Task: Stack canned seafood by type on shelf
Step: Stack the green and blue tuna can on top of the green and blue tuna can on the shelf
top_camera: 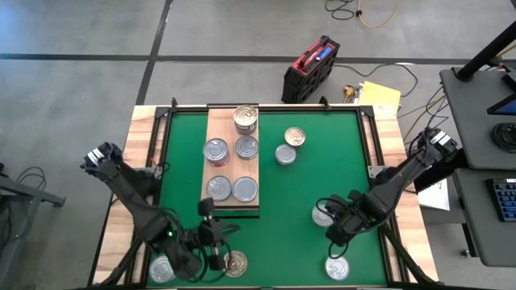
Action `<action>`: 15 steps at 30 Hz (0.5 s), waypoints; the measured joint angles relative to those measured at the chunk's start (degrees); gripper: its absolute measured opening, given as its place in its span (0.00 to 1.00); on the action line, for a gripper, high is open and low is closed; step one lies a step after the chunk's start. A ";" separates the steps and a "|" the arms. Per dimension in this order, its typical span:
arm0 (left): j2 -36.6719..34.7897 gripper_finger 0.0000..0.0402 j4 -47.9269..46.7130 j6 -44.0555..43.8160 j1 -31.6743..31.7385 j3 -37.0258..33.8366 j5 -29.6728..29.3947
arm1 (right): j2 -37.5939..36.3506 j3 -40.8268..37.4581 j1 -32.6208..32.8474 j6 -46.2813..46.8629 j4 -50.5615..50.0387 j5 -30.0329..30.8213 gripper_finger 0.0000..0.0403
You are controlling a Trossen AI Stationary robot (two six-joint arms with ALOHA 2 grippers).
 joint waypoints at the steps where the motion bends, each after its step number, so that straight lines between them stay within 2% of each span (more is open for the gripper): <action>1: 1.02 0.00 -0.35 0.00 -0.43 1.15 -0.12 | 0.00 -0.18 0.39 0.65 0.01 0.66 0.03; 8: 7.15 0.00 -1.39 0.11 -2.93 7.48 -3.38 | 0.00 -3.81 1.09 1.56 0.14 3.70 0.03; 15: 12.58 0.00 -0.96 -1.55 -3.06 10.69 -3.60 | 0.09 -7.42 0.81 3.71 0.54 7.31 0.03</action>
